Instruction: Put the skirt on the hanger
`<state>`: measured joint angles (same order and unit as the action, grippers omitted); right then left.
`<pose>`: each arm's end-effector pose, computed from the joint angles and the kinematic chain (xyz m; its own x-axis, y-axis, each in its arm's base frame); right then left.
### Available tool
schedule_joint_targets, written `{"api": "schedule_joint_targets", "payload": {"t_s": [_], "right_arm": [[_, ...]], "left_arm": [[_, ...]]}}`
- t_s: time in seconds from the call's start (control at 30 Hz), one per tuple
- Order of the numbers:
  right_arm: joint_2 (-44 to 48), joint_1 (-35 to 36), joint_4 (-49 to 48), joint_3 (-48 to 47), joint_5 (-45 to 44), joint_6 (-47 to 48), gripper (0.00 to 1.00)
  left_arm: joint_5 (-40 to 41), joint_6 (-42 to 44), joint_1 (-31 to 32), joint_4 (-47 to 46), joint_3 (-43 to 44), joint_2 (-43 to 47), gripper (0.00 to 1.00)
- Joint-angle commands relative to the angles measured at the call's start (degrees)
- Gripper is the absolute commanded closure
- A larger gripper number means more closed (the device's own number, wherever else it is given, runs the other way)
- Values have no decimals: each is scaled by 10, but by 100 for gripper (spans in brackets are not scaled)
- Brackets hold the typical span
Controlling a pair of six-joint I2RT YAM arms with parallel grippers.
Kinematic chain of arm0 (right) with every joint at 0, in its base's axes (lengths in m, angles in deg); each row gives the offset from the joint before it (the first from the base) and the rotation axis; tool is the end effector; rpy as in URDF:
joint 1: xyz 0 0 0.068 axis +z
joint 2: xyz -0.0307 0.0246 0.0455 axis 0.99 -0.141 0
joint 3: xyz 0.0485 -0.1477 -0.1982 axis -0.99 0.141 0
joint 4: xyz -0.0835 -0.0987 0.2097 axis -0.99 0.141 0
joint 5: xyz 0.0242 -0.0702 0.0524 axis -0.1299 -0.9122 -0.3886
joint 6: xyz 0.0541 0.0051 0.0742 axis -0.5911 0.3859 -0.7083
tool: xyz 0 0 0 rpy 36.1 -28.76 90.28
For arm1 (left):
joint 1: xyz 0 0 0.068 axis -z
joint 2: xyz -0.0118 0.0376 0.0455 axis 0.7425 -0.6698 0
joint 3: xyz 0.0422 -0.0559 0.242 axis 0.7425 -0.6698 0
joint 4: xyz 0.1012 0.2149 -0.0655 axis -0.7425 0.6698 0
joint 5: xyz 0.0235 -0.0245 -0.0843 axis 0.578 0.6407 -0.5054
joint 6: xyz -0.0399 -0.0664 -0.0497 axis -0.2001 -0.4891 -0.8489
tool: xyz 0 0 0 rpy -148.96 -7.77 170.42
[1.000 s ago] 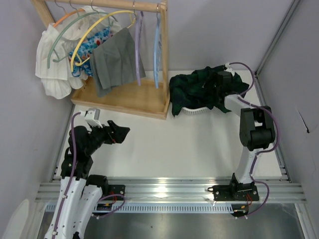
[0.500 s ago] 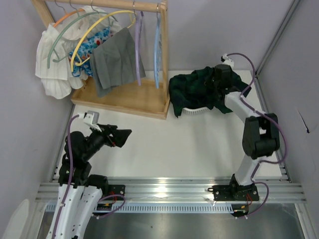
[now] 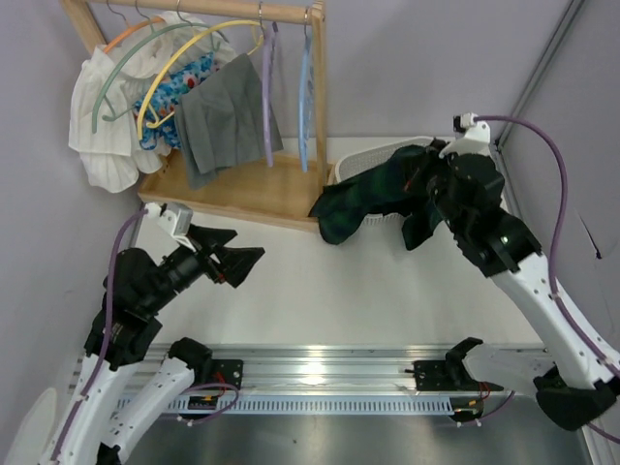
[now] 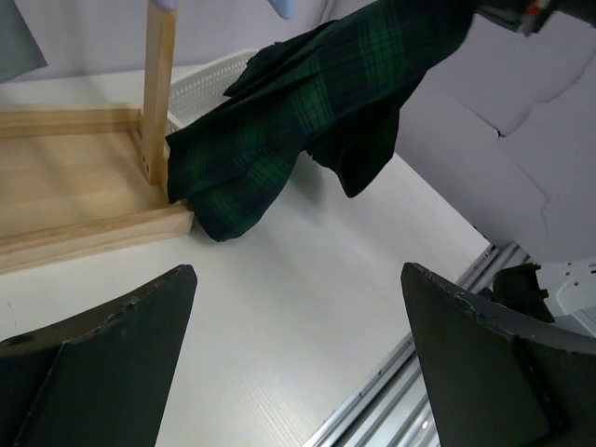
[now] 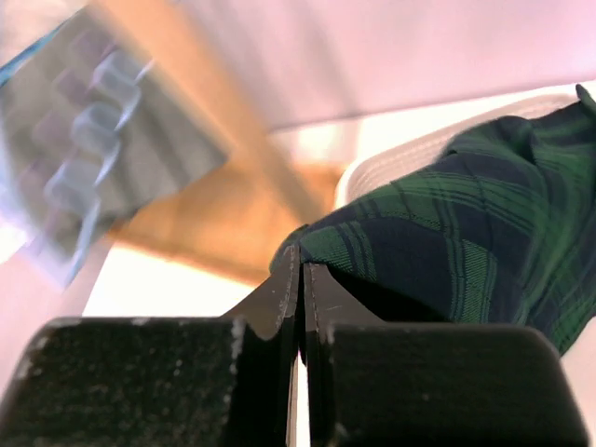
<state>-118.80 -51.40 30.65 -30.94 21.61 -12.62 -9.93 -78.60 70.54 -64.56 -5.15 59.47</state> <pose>0.2463 0.1151 0.4334 -0.1597 0.3225 -0.9330 -0.1671 0.9227 0.3475 0.1202 -0.0809 0.3676 -0.2595 -0.2467 -0.9337 0.6288 0.6907 -0.3573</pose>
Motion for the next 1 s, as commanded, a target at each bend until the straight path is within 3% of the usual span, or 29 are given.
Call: {"api": "schedule_joint_targets", "payload": {"t_s": [0.0, 0.13, 0.23, 0.3, 0.37, 0.43, 0.57, 0.73, 0.83, 0.87, 0.9, 0.97], "right_arm": [[83, 62, 84, 15, -21, -28, 100], [129, 174, 126, 53, -18, -79, 100], [136, 258, 130, 102, -58, -110, 100], [126, 362, 100, 133, -99, -127, 100], [88, 437, 68, 165, -153, -129, 100], [35, 457, 64, 165, -173, -140, 100], [-35, 455, 38, 165, -139, -141, 100], [-63, 396, 27, 197, -96, -183, 99], [-58, 299, -55, 257, 44, -216, 87], [-54, 278, -86, 278, 76, -222, 56], [-51, 259, -112, 294, 122, -222, 39], [-52, 212, -111, 298, 138, -215, 21]], "left_arm": [[90, 9, 66, 16, 30, -17, 2], [124, 0, 147, 0, 32, -37, 5], [241, 1, 262, 13, 38, -64, 5], [326, -1, 357, 19, 34, -81, 4], [371, -20, 405, 26, 22, -87, 4], [412, -50, 444, 32, 1, -87, 3], [461, -111, 458, 62, -35, -64, 3], [523, -209, 458, 156, -62, -11, 2], [528, -244, 458, 166, -82, 0, 3], [528, -251, 458, 162, -90, -16, 3], [526, -255, 459, 157, -99, -30, 3], [522, -279, 459, 135, -109, -57, 3]]}}
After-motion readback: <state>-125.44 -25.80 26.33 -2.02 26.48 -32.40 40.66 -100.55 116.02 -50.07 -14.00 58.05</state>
